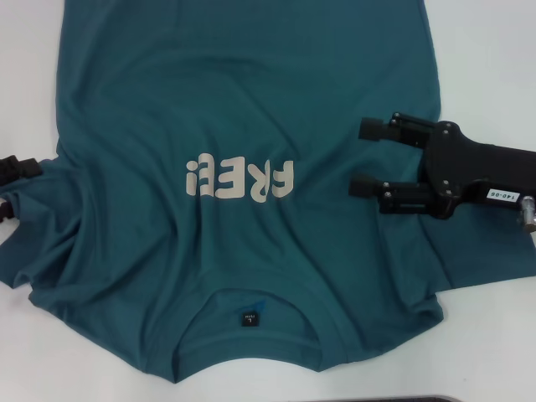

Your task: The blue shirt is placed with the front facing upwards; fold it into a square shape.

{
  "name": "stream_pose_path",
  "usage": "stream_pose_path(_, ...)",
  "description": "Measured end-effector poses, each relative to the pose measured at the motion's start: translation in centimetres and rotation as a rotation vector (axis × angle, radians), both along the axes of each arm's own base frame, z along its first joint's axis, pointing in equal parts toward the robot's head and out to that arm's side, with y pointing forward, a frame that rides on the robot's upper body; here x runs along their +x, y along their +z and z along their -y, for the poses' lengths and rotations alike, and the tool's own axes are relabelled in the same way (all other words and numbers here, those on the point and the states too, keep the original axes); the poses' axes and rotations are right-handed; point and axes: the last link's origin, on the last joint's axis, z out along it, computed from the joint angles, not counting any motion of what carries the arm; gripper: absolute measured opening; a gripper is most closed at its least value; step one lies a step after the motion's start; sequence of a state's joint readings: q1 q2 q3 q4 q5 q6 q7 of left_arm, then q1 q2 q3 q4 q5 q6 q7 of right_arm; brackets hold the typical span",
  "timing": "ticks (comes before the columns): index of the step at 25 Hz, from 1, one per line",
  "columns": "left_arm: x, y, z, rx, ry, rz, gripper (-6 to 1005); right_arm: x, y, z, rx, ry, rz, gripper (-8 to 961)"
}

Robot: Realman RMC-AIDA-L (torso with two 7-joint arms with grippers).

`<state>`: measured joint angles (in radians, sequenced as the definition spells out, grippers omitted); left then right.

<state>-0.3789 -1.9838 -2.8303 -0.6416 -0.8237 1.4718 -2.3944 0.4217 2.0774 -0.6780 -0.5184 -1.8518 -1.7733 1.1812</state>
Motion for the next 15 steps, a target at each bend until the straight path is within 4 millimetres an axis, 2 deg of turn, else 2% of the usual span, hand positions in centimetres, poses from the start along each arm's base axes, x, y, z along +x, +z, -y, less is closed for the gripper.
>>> stream_pose_path(3, 0.08, -0.15, -0.14, -0.008, -0.003, -0.002, 945, 0.02, 0.02, 0.03, 0.0, 0.0, 0.0, 899)
stream_pose_path(15, 0.21, -0.59, -0.85, -0.067, -0.013, -0.06, 798, -0.03, 0.25, -0.04, 0.007, 0.004, -0.005, 898)
